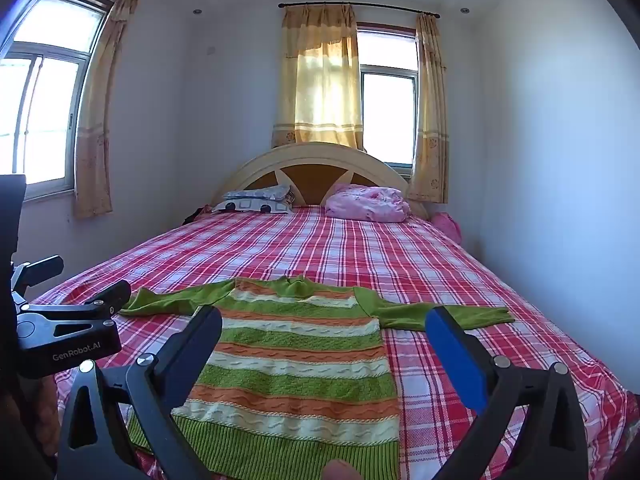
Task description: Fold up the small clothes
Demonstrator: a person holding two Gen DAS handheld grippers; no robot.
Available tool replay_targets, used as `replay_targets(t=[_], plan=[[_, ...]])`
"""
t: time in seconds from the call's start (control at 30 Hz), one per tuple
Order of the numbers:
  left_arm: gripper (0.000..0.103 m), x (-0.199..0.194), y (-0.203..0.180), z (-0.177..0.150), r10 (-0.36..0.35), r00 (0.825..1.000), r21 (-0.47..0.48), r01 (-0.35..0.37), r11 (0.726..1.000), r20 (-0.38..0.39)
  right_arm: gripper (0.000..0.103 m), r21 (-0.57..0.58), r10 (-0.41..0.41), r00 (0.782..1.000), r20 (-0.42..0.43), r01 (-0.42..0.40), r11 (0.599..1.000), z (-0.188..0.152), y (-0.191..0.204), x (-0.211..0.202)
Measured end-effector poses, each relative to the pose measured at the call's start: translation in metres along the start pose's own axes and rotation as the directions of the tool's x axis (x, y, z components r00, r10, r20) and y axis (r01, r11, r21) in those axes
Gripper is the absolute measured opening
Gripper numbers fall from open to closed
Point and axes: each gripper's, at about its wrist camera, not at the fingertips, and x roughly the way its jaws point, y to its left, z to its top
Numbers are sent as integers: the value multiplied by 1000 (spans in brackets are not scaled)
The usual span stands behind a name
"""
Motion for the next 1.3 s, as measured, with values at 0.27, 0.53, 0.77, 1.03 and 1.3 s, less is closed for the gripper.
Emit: replay_targets(t=[0.27,0.53,0.77,1.03,1.3], plan=[[103,-1,1,1,-1,1000,4,0,1000,9,102,-11,3,1000,-1,-3,1000,-1,-3,4],[103,-1,1,0,2,1000,-2,-2,1000,10,102,-18,-1,1000,-4,1,1000,-5,1,4],[103,-1,0,0,5,1000,-6,-5,1000,9,102,-23,2,1000,-7,-2,1000,-7,1,6],[103,2,1,0,6,1000,-12,-6,1000,-2,102,-26,6,1000,-10,-6,1000,-8,2,8],[103,2,2,-1,5,1000,-15,-5,1000,-3,102,-29,12,1000,-11,-12,1000,-9,2,10]])
